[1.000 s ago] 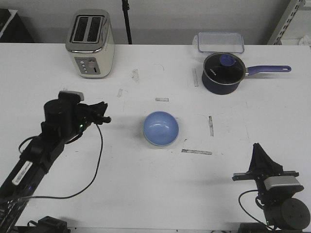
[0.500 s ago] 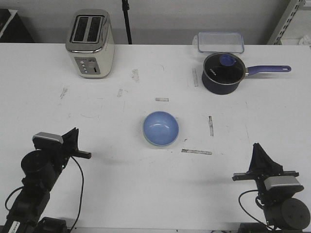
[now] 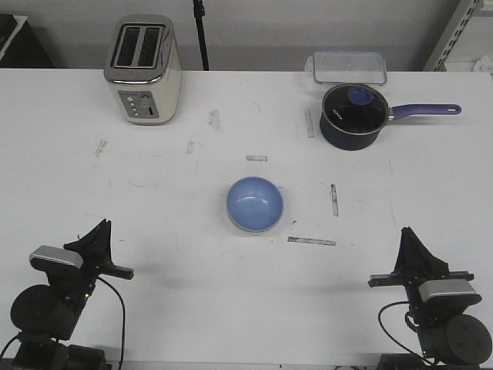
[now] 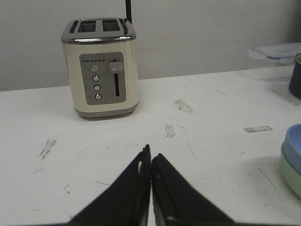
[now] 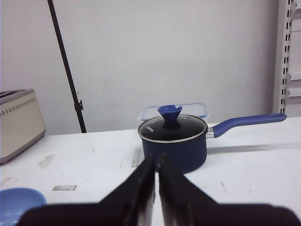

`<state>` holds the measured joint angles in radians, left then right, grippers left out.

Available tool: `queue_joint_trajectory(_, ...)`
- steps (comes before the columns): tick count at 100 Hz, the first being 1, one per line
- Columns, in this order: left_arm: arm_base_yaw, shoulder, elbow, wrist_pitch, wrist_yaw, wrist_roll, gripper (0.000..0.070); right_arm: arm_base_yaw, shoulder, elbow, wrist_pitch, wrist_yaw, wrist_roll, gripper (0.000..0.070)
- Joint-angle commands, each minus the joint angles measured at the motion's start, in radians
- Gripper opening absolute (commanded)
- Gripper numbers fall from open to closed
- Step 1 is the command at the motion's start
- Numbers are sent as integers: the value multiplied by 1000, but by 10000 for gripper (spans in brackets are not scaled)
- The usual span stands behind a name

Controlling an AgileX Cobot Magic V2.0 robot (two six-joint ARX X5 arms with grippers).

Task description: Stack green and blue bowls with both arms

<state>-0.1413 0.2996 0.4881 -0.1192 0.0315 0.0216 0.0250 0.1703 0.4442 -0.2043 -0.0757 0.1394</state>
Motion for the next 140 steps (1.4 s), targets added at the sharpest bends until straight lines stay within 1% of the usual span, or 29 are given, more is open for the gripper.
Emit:
queue_joint_trajectory(1, -1, -21, 10, 12, 2, 16, 1, 1, -1, 4, 10, 0, 14, 9)
queue_joint_trajectory(28, -1, -95, 8, 16, 2, 16, 1, 1, -1, 4, 10, 0, 14, 9)
queue_joint_trajectory(42, 5, -97, -13, 27, 1, 16, 1, 1, -1, 4, 10, 0, 14, 9)
queue_joint_trajectory(48, 17, -103, -54, 83, 0, 16, 1, 1, -1, 4, 10, 0, 14, 9)
queue_joint_trajectory(61, 49, -120, -178, 267, 0, 16, 1, 1, -1, 4, 10, 0, 14, 9)
queue_joint_trajectory(67, 65, -123, -225, 312, -10, 16, 1, 1, -1, 4, 10, 0, 14, 9)
queue_joint_trajectory(80, 99, -125, -283, 306, -14, 16, 1, 1, -1, 4, 10, 0, 14, 9)
queue_joint_trajectory(101, 124, -133, -326, 307, -15, 16, 1, 1, -1, 4, 10, 0, 14, 9)
queue_joint_trajectory(140, 124, -228, -378, 303, -85, 21, 1, 1, -1, 4, 10, 0, 14, 9)
